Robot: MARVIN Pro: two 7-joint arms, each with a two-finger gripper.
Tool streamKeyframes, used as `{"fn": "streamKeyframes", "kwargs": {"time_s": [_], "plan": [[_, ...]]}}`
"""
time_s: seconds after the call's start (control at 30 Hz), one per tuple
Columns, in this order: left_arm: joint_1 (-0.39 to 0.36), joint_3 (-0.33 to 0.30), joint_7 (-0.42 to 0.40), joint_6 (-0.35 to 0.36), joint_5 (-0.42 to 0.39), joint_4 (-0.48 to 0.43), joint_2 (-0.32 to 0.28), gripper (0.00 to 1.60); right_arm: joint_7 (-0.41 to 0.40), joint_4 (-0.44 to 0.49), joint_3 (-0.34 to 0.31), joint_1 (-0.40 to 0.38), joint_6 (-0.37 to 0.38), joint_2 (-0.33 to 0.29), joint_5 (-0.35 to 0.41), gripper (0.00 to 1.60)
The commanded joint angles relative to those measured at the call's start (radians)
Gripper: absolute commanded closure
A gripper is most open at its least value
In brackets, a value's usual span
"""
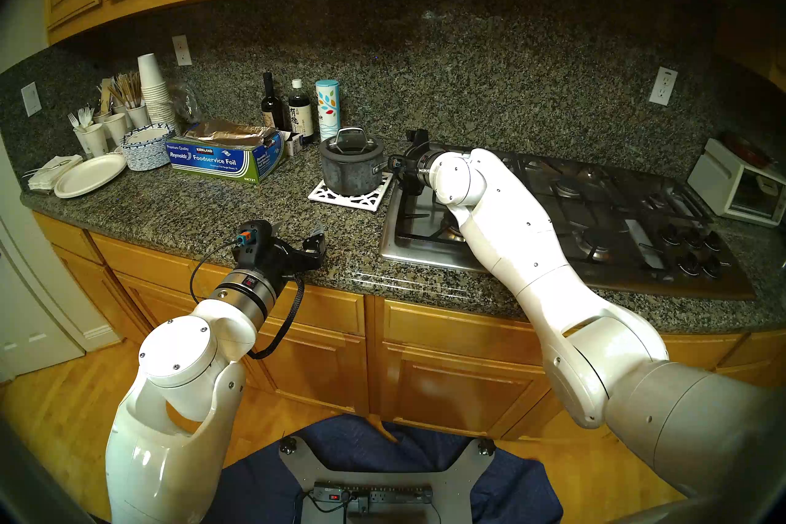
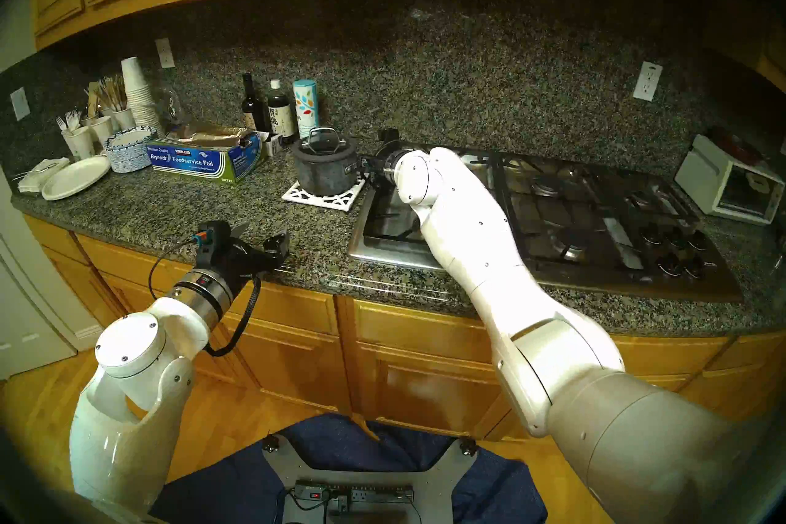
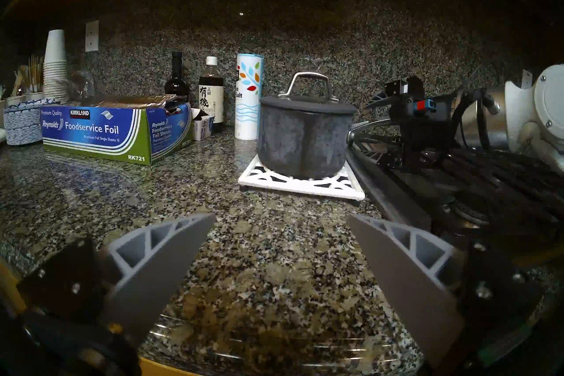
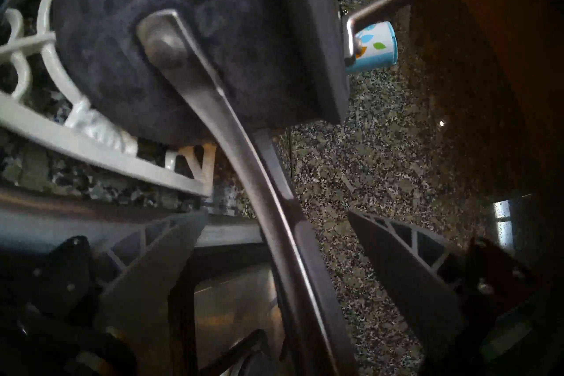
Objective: Pick up the pot, put it on the stove, take off the pot lid
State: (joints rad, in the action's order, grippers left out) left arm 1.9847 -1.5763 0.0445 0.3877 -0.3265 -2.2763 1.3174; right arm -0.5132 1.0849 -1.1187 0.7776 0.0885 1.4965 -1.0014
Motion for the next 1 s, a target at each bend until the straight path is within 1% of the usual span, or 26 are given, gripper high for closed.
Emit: {"fn": "streamKeyframes", "kwargs": {"time_s": [0.0, 0.33, 0.63, 0.67, 0.73, 0.77, 0.8, 0.83, 0.9, 0.97], "plan": [[-0.016, -0.002, 0.001, -0.013, 0.002, -0.032, 0.003, 0.0, 0.03, 0.016, 0.009, -0.059, -0.009, 0.059, 0.002, 0.0], [-0.016, -0.002, 0.001, -0.013, 0.004, -0.032, 0.004, 0.0, 0.008, 0.068, 0.003, -0.052, 0.0, 0.076, 0.007, 0.0], [-0.015, -0.002, 0.0, -0.013, 0.005, -0.033, 0.005, 0.0, -0.019, 0.098, -0.009, -0.051, 0.012, 0.067, 0.011, 0.0], [-0.015, -0.002, 0.0, -0.013, 0.005, -0.033, 0.005, 0.0, -0.021, 0.101, -0.01, -0.052, 0.013, 0.066, 0.012, 0.09], [-0.015, -0.002, 0.0, -0.013, 0.005, -0.033, 0.005, 0.0, -0.021, 0.101, -0.01, -0.052, 0.013, 0.066, 0.012, 0.09], [-0.015, -0.002, 0.0, -0.013, 0.005, -0.033, 0.005, 0.0, -0.023, 0.104, -0.011, -0.052, 0.014, 0.065, 0.013, 0.3], [-0.015, -0.002, 0.0, -0.013, 0.006, -0.033, 0.005, 0.0, -0.026, 0.106, -0.012, -0.051, 0.015, 0.064, 0.013, 0.73], [-0.015, -0.002, 0.0, -0.013, 0.006, -0.033, 0.005, 0.0, -0.029, 0.109, -0.013, -0.051, 0.017, 0.063, 0.014, 0.85], [-0.016, -0.002, -0.001, -0.013, 0.006, -0.032, 0.006, 0.0, -0.035, 0.113, -0.014, -0.05, 0.018, 0.062, 0.015, 0.9], [-0.016, -0.002, -0.001, -0.012, 0.006, -0.032, 0.006, 0.0, -0.041, 0.12, -0.014, -0.047, 0.022, 0.062, 0.017, 1.1]]}}
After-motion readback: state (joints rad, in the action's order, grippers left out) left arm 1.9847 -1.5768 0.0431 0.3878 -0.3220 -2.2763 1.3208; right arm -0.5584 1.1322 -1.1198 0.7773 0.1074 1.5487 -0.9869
